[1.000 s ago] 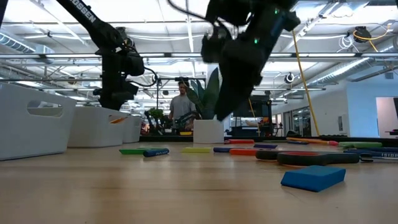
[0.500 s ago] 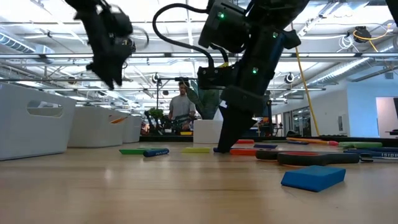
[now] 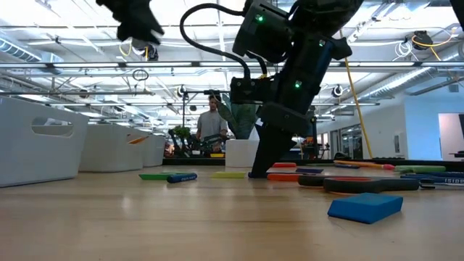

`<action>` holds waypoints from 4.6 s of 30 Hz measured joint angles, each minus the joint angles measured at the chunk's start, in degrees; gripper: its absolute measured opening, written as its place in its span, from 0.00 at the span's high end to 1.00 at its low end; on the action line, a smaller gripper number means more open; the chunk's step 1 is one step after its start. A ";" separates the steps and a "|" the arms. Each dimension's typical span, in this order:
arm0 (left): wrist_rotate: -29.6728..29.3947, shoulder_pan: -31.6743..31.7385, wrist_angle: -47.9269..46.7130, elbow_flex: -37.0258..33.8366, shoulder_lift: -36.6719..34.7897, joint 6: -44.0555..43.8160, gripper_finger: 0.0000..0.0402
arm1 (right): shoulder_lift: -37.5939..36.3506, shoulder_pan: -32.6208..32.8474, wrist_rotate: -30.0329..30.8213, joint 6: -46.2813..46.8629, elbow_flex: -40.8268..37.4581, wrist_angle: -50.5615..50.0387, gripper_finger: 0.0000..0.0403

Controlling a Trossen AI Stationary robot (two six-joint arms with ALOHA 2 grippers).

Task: Sort crayons/erasers/pens/pencils in bins
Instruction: Put the blue crayon into the top gray bin

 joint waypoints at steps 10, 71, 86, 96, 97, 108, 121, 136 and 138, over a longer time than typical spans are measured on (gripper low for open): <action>-0.03 -9.91 13.66 -0.07 0.07 0.24 0.52 | -14.87 -2.46 5.57 -3.30 -0.26 3.07 0.96; -2.15 -0.13 8.60 0.13 6.48 4.91 0.95 | -34.15 -5.30 3.92 -4.75 -0.15 37.53 0.33; -15.32 28.42 -7.72 0.05 30.16 15.83 0.95 | -31.66 -5.48 1.07 -1.91 -0.15 11.30 0.34; -15.03 30.46 -8.25 0.06 38.02 13.90 0.87 | -16.48 -5.15 -14.66 -11.81 1.68 10.15 0.34; -14.95 30.46 -8.25 0.04 38.20 13.25 0.87 | -14.79 -5.15 -16.19 -13.31 2.13 10.08 0.34; -10.86 30.57 -14.55 1.26 37.17 10.27 0.60 | 3.37 -3.92 -26.89 -29.63 13.89 10.47 0.36; -0.20 22.33 -20.00 1.11 14.42 -0.63 0.54 | 11.22 -3.66 -29.49 -37.40 15.54 11.70 0.60; -3.58 8.53 -17.72 1.03 7.58 -9.16 0.60 | 11.15 -1.98 -20.30 -23.93 14.97 9.11 0.81; -3.67 6.80 -14.90 1.03 7.48 -8.60 0.60 | 11.09 -0.94 -17.31 -21.39 14.52 9.04 0.85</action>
